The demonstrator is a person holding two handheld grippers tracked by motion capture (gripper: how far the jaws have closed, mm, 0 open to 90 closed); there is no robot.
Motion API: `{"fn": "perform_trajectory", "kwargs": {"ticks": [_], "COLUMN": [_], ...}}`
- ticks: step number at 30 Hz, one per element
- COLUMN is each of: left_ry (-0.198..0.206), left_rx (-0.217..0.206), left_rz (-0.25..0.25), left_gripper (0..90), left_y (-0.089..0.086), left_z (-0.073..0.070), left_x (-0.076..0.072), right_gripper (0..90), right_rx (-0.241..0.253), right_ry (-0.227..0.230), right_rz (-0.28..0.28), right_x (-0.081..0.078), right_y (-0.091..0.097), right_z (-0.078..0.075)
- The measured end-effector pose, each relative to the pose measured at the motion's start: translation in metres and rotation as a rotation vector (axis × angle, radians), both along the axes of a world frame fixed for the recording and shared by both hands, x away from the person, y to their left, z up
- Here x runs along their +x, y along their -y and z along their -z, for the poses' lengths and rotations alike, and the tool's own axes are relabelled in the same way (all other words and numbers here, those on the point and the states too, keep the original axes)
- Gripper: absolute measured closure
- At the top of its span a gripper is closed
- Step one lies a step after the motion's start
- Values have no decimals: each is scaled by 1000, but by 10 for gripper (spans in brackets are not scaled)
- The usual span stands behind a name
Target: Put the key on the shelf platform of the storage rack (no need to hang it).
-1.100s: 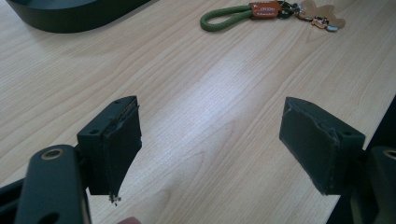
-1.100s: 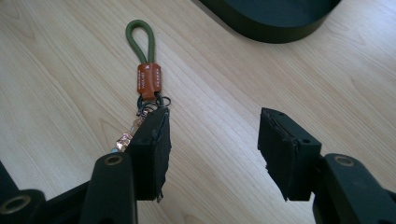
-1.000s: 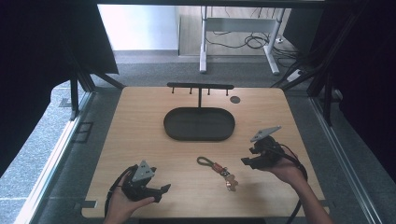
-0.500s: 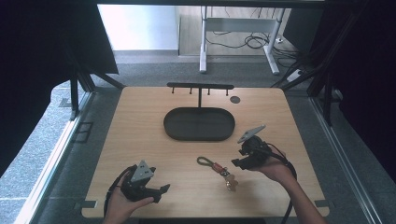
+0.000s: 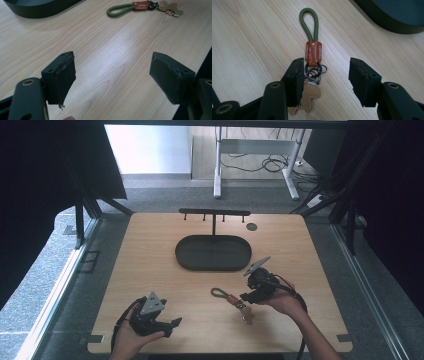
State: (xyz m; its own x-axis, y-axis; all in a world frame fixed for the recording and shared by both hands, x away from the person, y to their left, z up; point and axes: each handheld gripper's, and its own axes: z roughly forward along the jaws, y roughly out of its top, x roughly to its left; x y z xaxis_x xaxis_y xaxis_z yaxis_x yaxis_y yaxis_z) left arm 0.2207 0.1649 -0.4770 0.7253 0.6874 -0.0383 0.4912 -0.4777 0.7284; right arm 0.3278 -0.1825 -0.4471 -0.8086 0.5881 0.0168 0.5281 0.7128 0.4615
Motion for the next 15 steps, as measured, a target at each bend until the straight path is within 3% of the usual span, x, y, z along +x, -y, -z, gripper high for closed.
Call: {"fn": "perform_trajectory", "kwargs": {"ticks": [15], "left_ry": [3], "left_rx": [-4], "left_rz": [-2], "left_gripper": [216], "left_y": [-1], "left_z": [-1], "left_x": [0], "right_gripper": [467], "right_rx": [-41], "right_ry": [-31], "right_rz": [-27], "right_x": [3], "right_y": [-21], "right_z": [13]}}
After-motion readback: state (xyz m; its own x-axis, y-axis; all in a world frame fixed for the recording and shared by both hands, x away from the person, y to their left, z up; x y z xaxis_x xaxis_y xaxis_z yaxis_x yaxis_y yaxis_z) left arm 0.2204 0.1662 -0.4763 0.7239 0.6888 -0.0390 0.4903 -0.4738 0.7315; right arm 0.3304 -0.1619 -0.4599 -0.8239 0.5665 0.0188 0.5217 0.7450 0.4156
